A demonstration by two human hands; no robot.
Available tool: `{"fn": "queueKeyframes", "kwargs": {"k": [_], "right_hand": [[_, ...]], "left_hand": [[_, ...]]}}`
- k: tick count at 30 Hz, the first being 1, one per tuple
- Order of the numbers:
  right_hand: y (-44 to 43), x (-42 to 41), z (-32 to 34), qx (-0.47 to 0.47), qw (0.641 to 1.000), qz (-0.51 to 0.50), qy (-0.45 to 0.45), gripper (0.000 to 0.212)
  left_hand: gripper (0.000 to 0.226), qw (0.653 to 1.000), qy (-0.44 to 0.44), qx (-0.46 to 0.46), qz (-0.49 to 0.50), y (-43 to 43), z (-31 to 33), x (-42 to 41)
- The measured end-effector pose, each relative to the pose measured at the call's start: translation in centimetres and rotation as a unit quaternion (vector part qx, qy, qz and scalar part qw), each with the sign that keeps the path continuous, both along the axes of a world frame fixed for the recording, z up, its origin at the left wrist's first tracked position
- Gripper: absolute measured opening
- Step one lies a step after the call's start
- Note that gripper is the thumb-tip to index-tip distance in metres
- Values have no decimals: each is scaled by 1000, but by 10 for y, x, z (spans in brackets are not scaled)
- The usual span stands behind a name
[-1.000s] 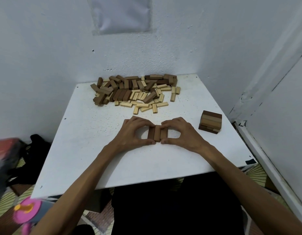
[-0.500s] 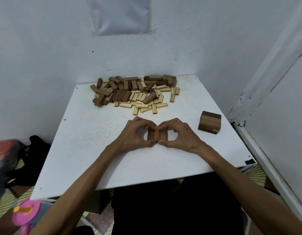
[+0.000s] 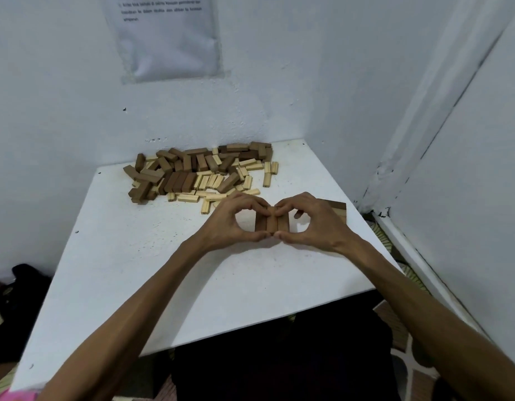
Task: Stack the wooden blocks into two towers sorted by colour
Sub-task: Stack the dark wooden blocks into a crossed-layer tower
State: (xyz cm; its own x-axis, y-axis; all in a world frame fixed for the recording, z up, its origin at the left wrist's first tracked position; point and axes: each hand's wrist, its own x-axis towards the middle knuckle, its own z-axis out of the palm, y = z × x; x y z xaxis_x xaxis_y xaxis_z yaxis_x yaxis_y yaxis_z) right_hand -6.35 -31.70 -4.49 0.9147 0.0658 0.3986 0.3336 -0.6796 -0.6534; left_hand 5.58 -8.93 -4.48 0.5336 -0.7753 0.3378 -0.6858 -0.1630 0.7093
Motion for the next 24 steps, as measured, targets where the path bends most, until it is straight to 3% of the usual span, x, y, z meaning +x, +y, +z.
{"fn": "queueKeyframes", "kwargs": {"k": [24], "right_hand": [[-107, -38, -13, 56, 989, -131, 30, 43]], "left_hand": [[41, 996, 28, 15, -82, -141, -7, 3]]}}
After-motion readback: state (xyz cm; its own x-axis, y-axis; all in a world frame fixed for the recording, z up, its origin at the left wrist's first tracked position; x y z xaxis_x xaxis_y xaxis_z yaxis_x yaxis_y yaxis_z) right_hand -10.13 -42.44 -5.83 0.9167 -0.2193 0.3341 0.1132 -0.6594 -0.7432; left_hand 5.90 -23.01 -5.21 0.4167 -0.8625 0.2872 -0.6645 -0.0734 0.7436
